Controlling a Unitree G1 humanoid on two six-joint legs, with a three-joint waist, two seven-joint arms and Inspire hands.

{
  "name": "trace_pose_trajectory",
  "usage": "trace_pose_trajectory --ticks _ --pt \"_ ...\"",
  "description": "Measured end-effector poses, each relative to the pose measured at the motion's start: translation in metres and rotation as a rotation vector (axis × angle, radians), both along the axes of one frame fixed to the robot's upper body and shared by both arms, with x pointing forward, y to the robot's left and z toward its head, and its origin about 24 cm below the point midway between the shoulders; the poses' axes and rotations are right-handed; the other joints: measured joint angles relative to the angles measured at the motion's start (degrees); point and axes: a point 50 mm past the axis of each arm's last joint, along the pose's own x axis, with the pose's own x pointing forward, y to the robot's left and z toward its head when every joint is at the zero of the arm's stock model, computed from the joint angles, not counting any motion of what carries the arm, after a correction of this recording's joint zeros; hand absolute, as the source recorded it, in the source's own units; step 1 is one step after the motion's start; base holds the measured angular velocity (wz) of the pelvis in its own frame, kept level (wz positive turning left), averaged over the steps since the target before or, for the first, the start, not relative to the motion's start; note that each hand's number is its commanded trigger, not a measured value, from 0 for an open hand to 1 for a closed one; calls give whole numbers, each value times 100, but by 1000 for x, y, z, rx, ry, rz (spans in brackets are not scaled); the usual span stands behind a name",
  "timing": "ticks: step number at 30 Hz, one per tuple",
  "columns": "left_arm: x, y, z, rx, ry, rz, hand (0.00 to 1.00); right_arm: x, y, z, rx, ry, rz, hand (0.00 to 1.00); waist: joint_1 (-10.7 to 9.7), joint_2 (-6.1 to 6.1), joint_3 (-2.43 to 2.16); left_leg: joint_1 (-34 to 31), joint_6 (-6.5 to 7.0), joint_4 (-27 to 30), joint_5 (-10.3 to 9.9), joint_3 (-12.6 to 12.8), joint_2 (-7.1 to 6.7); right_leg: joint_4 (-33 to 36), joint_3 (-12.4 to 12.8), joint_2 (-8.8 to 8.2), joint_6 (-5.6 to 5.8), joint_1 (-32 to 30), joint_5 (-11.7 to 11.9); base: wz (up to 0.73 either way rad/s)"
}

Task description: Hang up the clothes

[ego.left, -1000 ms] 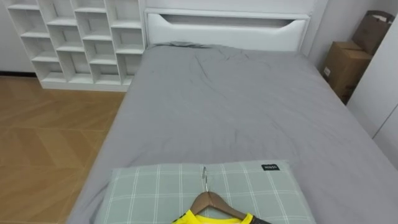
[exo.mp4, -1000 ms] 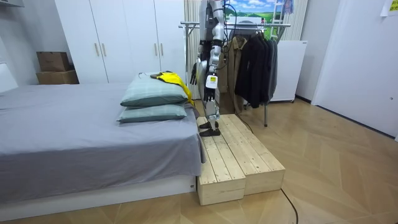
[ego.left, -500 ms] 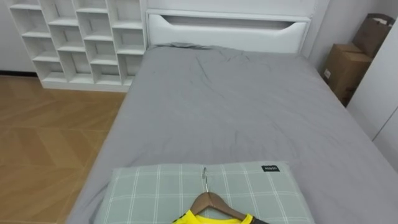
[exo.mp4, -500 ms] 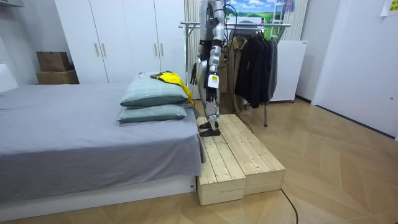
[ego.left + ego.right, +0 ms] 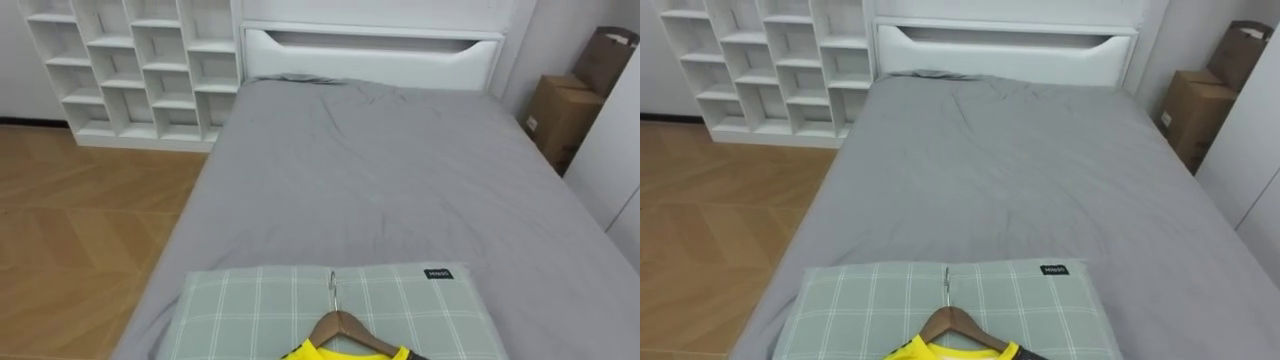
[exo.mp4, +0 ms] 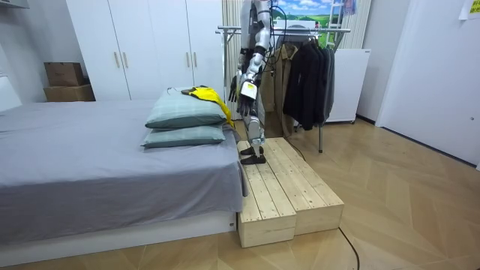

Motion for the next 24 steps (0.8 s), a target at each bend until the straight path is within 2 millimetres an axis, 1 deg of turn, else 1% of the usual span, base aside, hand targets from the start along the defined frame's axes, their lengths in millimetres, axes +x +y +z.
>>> trace_pose_trajectory --ticks 1,3,9,13,15,17,20,24 --pt "8 3 4 44 -21 -21 0 0 0 0 0 -1 -1 0 3 5 -1 9 0 0 0 -4 0 -1 1 -1 0 1 0 5" --pt "18 7 10 100 -41 -48 0 1 -1 0 -2 -2 6 0 -8 23 -2 2 1 9 1 -6 -1 -1 2 1 0 10 0 0" --pt "35 8 21 250 -74 -168 0 3 -3 1 -9 -6 13 0 -134 80 -3 15 1 -12 1 -11 -1 -8 -1 1 2 -4 -4 0" --pt "49 7 30 308 -119 -238 0 5 -3 1 -24 -6 18 0 -161 79 -3 10 1 -12 1 -14 -1 -15 -2 1 1 -24 -4 0" --pt "62 3 38 352 -166 -286 0 7 -4 1 -35 -6 17 0 -162 80 -3 8 1 -18 1 -19 -1 -16 -1 -2 1 -25 -4 0" --pt "69 1 41 377 -183 -318 0 7 -5 1 -40 -6 17 0 -165 78 -5 10 2 -20 1 -19 -1 -17 -1 -2 1 -24 -4 0" --pt "73 -2 43 394 -196 -345 0 7 -7 2 -44 -6 17 0 -216 73 -8 5 2 -20 1 -20 -1 -18 -2 0 1 -31 -4 0" --pt "83 -4 53 422 -261 -347 0 7 -9 2 -49 -7 19 0 -246 62 -16 6 2 -19 1 -20 -1 -10 9 0 1 -35 -4 0"
